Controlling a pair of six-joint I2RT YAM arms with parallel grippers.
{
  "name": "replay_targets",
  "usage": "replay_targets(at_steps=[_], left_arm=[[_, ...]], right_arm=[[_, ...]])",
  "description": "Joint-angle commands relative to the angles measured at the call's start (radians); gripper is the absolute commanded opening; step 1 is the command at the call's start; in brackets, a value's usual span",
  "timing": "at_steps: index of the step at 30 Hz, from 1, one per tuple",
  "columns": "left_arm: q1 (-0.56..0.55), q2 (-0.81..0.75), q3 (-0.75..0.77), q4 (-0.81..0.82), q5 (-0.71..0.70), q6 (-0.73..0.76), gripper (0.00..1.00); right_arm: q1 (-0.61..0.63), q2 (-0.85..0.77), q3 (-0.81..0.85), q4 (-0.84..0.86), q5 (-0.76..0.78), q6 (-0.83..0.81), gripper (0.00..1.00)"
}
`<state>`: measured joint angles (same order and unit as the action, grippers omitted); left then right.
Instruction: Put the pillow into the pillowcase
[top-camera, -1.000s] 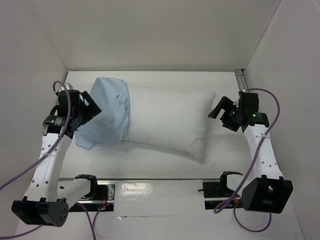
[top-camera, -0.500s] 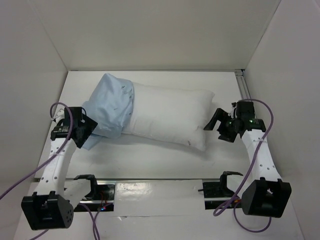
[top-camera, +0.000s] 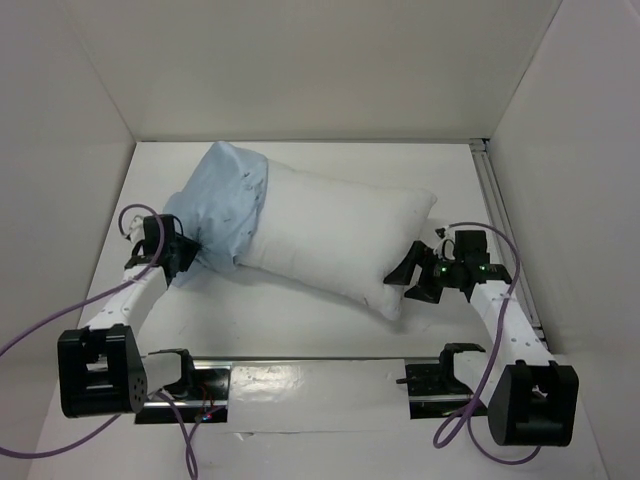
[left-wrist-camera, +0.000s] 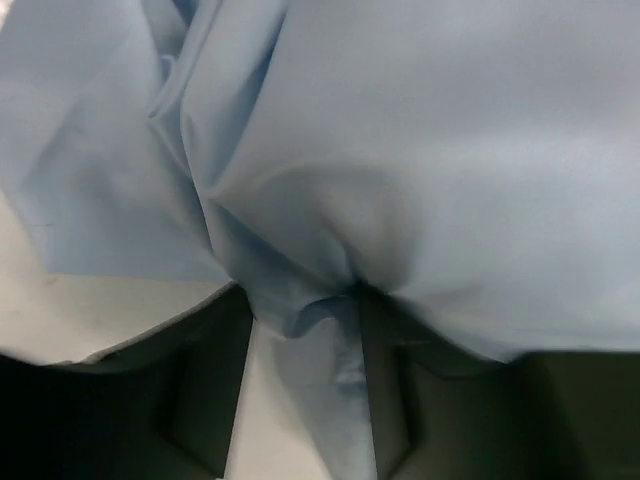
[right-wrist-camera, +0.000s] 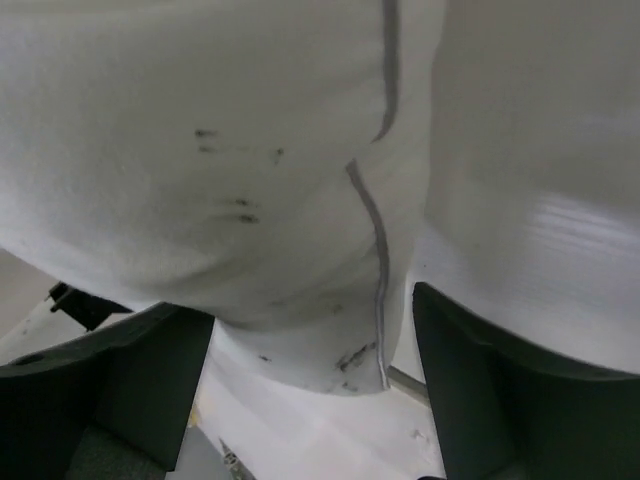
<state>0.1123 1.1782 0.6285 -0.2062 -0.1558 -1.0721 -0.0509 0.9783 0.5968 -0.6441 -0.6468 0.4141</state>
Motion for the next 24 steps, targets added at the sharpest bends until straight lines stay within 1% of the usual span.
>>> replay_targets(at_steps=[1,3,4,5,6,8,9,10,11,12,14,15,16,17,18,19,20,22,24], left_arm=[[-0.005,-0.003,-0.001,0.172,0.053,0.026,0.33],[-0.005,-0.028,0.017,0.183,0.062,0.049,0.0],[-0.005,-0.037,0.037,0.141,0.062,0.067,0.0],[-0.005,-0.049,0.078,0.125,0.062,0.087,0.0],[-0.005,-0.064,0.097,0.108,0.062,0.101,0.0],[-0.005,-0.139,0.167,0.049,0.053,0.155,0.0],[-0.005,-0.169,0.193,0.027,0.053,0.175,0.0],[-0.005,-0.195,0.232,-0.011,0.053,0.22,0.0],[-0.017,-0.222,0.325,-0.109,0.053,0.25,0.0],[-0.028,-0.233,0.37,-0.161,0.053,0.27,0.0],[-0.039,-0.296,0.462,-0.228,0.076,0.317,0.0],[-0.049,-0.319,0.491,-0.298,0.076,0.328,0.0],[-0.049,-0.34,0.52,-0.327,0.088,0.352,0.0],[-0.049,-0.36,0.589,-0.366,0.088,0.362,0.0],[-0.06,-0.394,0.623,-0.425,0.088,0.371,0.0],[-0.06,-0.405,0.655,-0.447,0.097,0.392,0.0],[-0.069,-0.405,0.722,-0.473,0.098,0.393,0.0],[-0.079,-0.394,0.787,-0.528,0.122,0.411,0.0],[-0.079,-0.371,0.823,-0.529,0.162,0.42,0.0]], right_arm=[[0.026,-0.015,-0.052,0.23,-0.112,0.093,0.84],[0.052,0.008,-0.043,0.303,-0.146,0.153,0.48],[0.052,0.008,-0.022,0.304,-0.146,0.166,0.3],[0.052,0.008,0.004,0.304,-0.146,0.166,0.02],[0.052,0.008,0.079,0.287,-0.12,0.166,0.0],[0.052,0.008,0.183,0.171,-0.059,0.117,0.0],[0.052,0.008,0.289,0.128,0.005,0.097,0.0],[0.052,0.008,0.341,0.035,0.045,0.062,0.0],[0.052,-0.001,0.389,-0.01,0.08,0.046,0.0],[0.052,-0.022,0.459,-0.049,0.134,0.034,0.0],[0.052,-0.052,0.51,-0.147,0.179,0.014,0.0],[0.052,-0.093,0.547,-0.176,0.218,0.014,0.0],[0.052,-0.114,0.566,-0.242,0.245,0.014,0.0],[0.052,-0.136,0.584,-0.273,0.269,0.014,0.0],[0.052,-0.177,0.63,-0.308,0.312,0.014,0.0],[0.052,-0.191,0.655,-0.378,0.332,0.014,0.0],[0.052,-0.202,0.679,-0.412,0.348,0.014,0.0],[0.052,-0.211,0.745,-0.501,0.357,0.014,0.0],[0.052,-0.201,0.778,-0.532,0.314,0.023,0.0]])
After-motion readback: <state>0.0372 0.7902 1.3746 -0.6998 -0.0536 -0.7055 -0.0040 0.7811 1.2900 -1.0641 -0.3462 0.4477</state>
